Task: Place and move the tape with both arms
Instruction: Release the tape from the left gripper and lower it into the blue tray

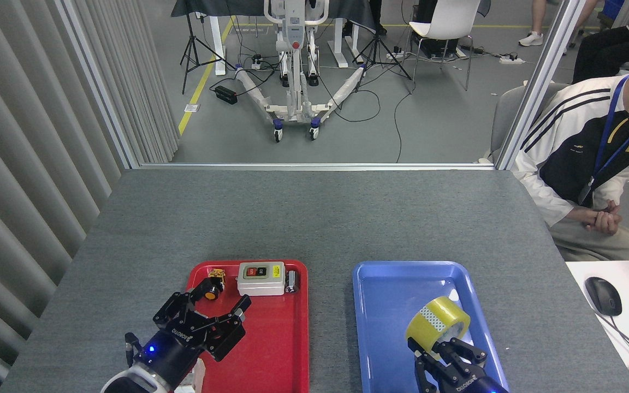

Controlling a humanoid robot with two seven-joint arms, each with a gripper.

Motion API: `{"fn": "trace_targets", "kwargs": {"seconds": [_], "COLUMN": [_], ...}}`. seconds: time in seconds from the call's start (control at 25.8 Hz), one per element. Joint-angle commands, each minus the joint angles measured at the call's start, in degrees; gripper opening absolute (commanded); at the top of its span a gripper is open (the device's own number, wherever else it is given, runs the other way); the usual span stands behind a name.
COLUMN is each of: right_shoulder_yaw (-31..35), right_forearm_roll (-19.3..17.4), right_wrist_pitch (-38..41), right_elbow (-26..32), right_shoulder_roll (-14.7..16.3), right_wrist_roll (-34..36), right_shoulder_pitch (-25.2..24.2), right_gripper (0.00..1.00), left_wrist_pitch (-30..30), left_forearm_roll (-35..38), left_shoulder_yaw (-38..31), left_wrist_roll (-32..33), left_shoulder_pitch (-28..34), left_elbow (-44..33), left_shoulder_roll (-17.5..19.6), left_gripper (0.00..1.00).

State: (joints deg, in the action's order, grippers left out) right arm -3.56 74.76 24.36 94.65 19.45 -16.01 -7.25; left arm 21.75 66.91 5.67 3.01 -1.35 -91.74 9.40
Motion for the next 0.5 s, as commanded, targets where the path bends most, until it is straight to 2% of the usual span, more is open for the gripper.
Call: {"fn": "trace_targets", "kwargs": {"seconds": [0.0, 0.08, 0.12, 0.16, 0.19, 0.23, 0.27, 0.31, 0.47], "right_shoulder_yaw": [1.18, 1.18, 1.09, 1.09, 0.92, 0.57, 0.48, 0.48, 0.57], "right_forearm_roll": [-1.81, -4.36, -5.06, -5.33, -5.42, -5.42, -5.42, -5.42, -5.50], "right_wrist_pitch": [-0.28, -1.16, -2.83, -5.20, -7.75, -10.03, -11.62, -12.23, -11.44], "right_elbow": [0.45, 0.36, 0.27, 0.27, 0.27, 0.18, 0.01, 0.01, 0.09], "right_shoulder_roll": [0.50, 0.94, 0.85, 0.68, 0.50, 0.32, 0.24, 0.15, -0.03], "right_wrist_roll": [-15.80, -22.75, -26.35, -29.16, -31.00, -31.36, -31.18, -31.10, -29.86], "right_shoulder_pitch": [3.99, 6.37, 7.33, 8.21, 9.00, 9.44, 9.44, 9.27, 8.56], "right_gripper": [0.00, 0.00, 0.06, 0.18, 0.34, 0.54, 0.79, 1.00, 1.00], "left_wrist_pitch": [-15.95, -17.88, -18.50, -18.76, -19.20, -20.08, -21.22, -22.45, -22.45], "left_forearm_roll": [10.97, 10.88, 10.79, 10.44, 9.74, 8.77, 7.45, 6.13, 4.73], "left_shoulder_yaw": [4.08, 4.17, 4.00, 3.82, 3.64, 3.64, 3.64, 3.64, 3.73], "left_wrist_roll": [-3.01, -2.74, -2.74, -2.65, -2.65, -2.65, -2.65, -2.65, -2.83], "left_shoulder_pitch": [3.10, 3.19, 3.19, 3.19, 3.19, 3.19, 3.19, 3.19, 3.28], "left_elbow": [-2.92, -2.75, -2.57, -2.48, -2.40, -2.40, -2.22, -2.13, -2.22], "left_shoulder_roll": [0.53, 0.88, 1.06, 1.23, 1.32, 1.41, 1.76, 2.02, 2.37], "left_gripper": [0.99, 0.99, 1.00, 1.00, 1.00, 1.00, 1.00, 1.00, 1.00]}}
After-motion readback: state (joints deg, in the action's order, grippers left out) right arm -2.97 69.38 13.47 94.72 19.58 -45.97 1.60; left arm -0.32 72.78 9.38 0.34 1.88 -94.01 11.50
